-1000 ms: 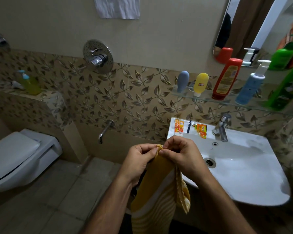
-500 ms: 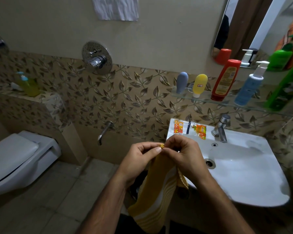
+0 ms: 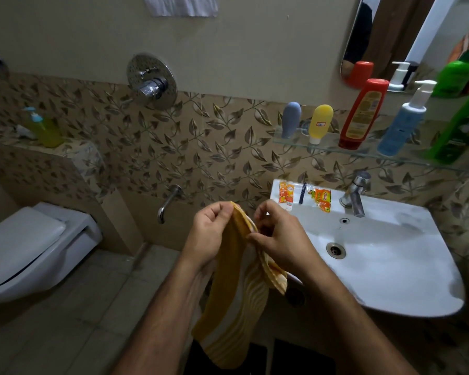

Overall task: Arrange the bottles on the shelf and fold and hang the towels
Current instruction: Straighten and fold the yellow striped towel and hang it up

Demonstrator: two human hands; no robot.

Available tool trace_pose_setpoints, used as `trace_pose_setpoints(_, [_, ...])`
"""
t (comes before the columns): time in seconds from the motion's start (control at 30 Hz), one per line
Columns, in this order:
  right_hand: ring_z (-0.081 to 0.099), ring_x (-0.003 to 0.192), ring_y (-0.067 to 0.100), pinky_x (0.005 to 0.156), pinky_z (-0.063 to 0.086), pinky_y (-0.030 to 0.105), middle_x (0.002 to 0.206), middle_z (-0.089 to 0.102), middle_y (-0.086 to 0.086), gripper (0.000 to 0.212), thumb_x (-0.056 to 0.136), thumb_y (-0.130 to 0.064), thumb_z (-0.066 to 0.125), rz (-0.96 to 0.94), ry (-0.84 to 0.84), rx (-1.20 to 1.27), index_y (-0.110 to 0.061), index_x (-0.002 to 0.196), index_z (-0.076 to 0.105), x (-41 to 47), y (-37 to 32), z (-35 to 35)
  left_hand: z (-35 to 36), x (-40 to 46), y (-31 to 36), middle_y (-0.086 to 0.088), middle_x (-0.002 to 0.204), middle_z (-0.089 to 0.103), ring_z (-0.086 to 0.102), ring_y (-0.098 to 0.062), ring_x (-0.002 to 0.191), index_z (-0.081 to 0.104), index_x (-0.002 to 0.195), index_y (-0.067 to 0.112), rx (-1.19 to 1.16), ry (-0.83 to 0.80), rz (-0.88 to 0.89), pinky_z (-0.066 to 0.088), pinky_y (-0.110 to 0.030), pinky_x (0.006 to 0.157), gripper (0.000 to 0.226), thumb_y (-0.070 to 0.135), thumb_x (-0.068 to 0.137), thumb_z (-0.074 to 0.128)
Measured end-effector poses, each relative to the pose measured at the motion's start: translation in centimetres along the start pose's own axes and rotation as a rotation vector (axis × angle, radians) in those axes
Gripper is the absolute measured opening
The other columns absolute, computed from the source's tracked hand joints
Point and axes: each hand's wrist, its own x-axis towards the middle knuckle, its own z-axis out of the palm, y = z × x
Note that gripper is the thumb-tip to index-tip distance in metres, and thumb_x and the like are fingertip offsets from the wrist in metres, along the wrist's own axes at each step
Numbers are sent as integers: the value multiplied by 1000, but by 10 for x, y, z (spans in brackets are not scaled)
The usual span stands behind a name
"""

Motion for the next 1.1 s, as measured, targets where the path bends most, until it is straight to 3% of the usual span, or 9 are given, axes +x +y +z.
trace_pose_setpoints(0.2, [59, 77, 21, 64, 51, 38, 81, 64, -1, 27, 71, -9, 61, 65, 92, -173, -24, 92, 51, -6, 33, 11, 7, 6, 17, 5, 72, 67, 60, -5, 67, 67, 85, 19, 77, 19, 170, 52, -17, 62, 20, 19, 99, 53])
trace_pose_setpoints(0.3, [60, 91, 15, 72, 52, 32, 95, 65, -6, 30, 73, -6, 64, 114, 137, -84, -26, 93, 58, -10, 53, 11, 5, 10, 23, 8, 72, 67, 60, -4, 67, 69, 83, 24, 74, 81, 217, 52, -16, 63, 20, 25, 97, 54])
trace_pose_setpoints(0.37, [61, 95, 8, 66, 51, 18, 104, 62, -13, 43, 75, -9, 69, 188, 31, 101, -36, 105, 54, -15, 65, 7, 4, 13, 30, 9, 73, 68, 61, -3, 68, 71, 82, 28, 51, 118, 235, 52, -17, 65, 20, 31, 94, 55])
trace_pose_setpoints(0.5, [62, 101, 2, 79, 56, 22, 112, 63, -17, 56, 64, -53, 72, 208, -205, 239, -46, 116, 51, -23, 92, -7, 4, 18, 43, 9, 72, 69, 63, -2, 67, 72, 79, 26, -6, 161, 263, 53, -17, 63, 22, 31, 93, 55])
trace_pose_setpoints(0.63, [64, 101, -1, 83, 50, 14, 109, 67, -17, 58, 66, -86, 54, 216, -262, 292, -50, 111, 52, -25, 115, -18, 12, 22, 50, 9, 67, 67, 62, 0, 63, 63, 87, 15, -45, 189, 293, 53, -16, 61, 20, 23, 99, 50])
trace_pose_setpoints(0.7, [69, 92, 2, 74, 51, 11, 104, 72, -8, 56, 74, -82, 46, 292, -241, 383, -40, 110, 56, -23, 125, -20, 19, 23, 52, 9, 66, 66, 60, -2, 62, 61, 88, 12, -66, 200, 305, 53, -16, 62, 20, 25, 98, 50])
trace_pose_setpoints(0.83, [67, 89, 11, 72, 53, 22, 103, 66, -2, 39, 85, -53, 66, 451, -259, 285, -30, 113, 54, -17, 142, -16, 33, 25, 54, 10, 66, 67, 61, -1, 62, 61, 87, 14, -60, 239, 331, 53, -16, 62, 20, 22, 100, 48])
trace_pose_setpoints(0.97, [67, 84, 14, 63, 51, 23, 94, 65, 0, 38, 86, -51, 67, 515, -358, 273, -27, 110, 50, -19, 148, -3, 43, 25, 57, 10, 67, 68, 63, 0, 63, 72, 80, 22, -42, 278, 338, 53, -16, 62, 31, 21, 100, 49])
trace_pose_setpoints(1.1, [73, 72, 23, 61, 54, 30, 88, 71, 9, 30, 92, -44, 62, 691, -309, 507, -15, 102, 61, -19, 151, 1, 45, 22, 54, 7, 69, 69, 66, -3, 68, 72, 82, 22, -39, 290, 308, 55, -19, 65, 28, 27, 98, 51])
